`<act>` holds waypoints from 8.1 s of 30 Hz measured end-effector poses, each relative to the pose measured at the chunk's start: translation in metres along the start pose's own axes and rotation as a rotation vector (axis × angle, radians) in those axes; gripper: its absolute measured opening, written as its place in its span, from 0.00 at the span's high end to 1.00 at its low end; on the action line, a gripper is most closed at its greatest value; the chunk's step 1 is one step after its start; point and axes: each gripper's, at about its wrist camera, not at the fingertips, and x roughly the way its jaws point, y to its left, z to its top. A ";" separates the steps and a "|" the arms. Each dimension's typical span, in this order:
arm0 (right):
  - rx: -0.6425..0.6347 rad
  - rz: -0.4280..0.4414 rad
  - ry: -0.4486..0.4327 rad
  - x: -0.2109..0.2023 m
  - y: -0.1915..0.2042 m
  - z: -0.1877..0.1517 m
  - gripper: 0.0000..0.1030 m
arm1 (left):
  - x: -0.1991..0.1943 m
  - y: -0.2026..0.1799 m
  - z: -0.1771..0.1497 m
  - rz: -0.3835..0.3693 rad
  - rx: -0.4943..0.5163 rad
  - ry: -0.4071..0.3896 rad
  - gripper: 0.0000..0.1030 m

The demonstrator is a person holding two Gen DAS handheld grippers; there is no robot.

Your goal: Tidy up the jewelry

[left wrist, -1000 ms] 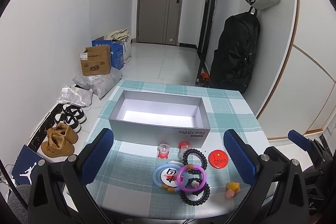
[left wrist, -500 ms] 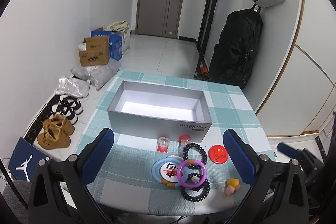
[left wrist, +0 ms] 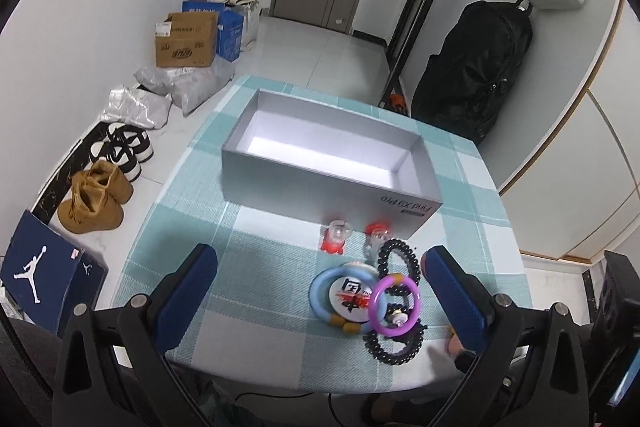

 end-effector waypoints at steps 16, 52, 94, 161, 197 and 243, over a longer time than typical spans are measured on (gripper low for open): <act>-0.046 -0.046 0.013 0.013 0.008 0.003 0.67 | 0.017 -0.012 -0.014 -0.099 0.081 0.153 0.02; 0.028 -0.002 -0.051 -0.002 -0.003 0.009 0.67 | 0.041 -0.022 -0.008 -0.088 0.169 0.273 0.96; 0.031 0.192 -0.170 0.028 0.008 0.168 0.67 | 0.039 0.020 0.096 -0.188 -0.005 0.080 0.97; 0.060 0.027 -0.225 -0.019 -0.010 0.073 0.01 | 0.008 -0.012 0.005 -0.075 0.232 0.177 0.39; 0.091 0.058 -0.205 -0.016 -0.011 0.076 0.01 | 0.048 -0.020 -0.012 -0.068 0.374 0.356 0.47; 0.027 -0.003 -0.011 0.036 0.001 0.065 0.14 | 0.000 0.002 0.034 -0.183 0.225 0.154 0.55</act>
